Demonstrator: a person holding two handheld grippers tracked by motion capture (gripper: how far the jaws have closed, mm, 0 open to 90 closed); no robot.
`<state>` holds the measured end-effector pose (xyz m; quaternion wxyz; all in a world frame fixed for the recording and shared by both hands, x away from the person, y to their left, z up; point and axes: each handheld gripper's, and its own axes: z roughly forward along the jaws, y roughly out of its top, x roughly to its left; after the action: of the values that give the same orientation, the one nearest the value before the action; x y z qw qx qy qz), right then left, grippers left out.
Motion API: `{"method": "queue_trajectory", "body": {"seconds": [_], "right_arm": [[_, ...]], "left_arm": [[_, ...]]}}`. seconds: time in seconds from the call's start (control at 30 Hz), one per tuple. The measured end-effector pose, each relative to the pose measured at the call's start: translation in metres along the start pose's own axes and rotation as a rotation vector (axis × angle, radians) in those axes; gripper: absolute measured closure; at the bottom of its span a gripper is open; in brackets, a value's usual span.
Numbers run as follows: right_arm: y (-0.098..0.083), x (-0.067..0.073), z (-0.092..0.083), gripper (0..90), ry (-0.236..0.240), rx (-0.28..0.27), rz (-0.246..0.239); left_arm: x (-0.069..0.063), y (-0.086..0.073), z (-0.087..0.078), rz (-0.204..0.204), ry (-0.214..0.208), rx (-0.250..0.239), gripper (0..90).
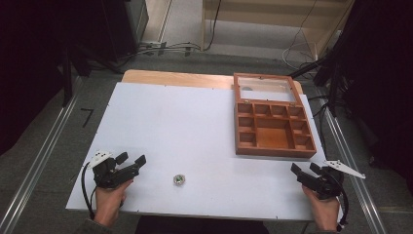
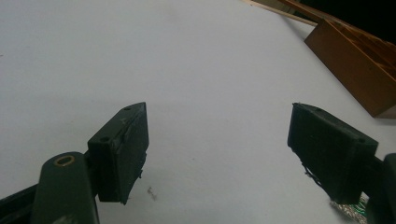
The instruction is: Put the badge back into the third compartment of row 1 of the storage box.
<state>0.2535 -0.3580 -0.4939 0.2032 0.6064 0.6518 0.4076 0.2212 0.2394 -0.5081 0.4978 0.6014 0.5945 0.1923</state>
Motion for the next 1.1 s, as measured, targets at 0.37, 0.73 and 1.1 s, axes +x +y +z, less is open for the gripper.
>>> {"method": "queue_trajectory", "body": {"seconds": [0.37,0.73,1.1], "right_arm": [[0.0,0.003,0.001,18.2,0.001,0.013,-0.015],[0.001,0.004,0.002,18.3,0.003,0.02,-0.019],[0.0,0.005,0.002,18.2,0.008,0.027,-0.018]], "left_arm": [[-0.009,-0.004,0.003,0.02,-0.023,0.021,22.5],[-0.016,-0.007,0.007,0.029,-0.046,0.045,23.1],[-0.026,-0.011,0.01,0.056,-0.065,0.068,23.2]]}}
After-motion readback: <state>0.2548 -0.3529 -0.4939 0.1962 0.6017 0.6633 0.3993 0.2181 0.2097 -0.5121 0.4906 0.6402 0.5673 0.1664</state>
